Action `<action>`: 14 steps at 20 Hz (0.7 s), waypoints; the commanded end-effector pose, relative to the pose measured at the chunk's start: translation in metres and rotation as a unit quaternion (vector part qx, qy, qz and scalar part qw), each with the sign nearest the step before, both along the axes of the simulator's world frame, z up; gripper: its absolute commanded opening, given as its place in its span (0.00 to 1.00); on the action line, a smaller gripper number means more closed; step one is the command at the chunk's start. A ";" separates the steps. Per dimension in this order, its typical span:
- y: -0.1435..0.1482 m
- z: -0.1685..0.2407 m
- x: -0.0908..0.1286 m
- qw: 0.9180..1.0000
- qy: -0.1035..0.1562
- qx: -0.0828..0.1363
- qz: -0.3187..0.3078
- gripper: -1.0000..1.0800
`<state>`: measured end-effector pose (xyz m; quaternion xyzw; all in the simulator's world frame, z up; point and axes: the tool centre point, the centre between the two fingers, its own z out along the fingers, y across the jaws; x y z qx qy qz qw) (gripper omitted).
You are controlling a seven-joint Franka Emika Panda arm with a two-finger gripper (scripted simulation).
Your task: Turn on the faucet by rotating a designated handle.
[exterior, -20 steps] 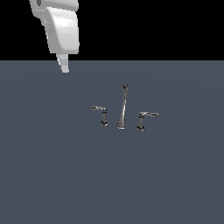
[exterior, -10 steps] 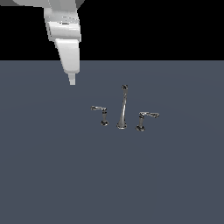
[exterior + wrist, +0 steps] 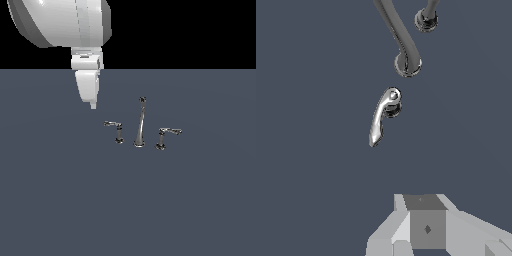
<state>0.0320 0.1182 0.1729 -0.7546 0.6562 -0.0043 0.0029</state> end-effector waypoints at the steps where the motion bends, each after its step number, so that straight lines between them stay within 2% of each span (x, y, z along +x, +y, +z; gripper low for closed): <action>1: -0.007 -0.016 0.014 0.999 0.001 -0.001 -0.035 0.00; 8: -0.029 -0.054 0.049 0.992 0.003 -0.001 -0.124 0.00; 14: -0.045 -0.077 0.068 0.984 0.004 0.000 -0.176 0.00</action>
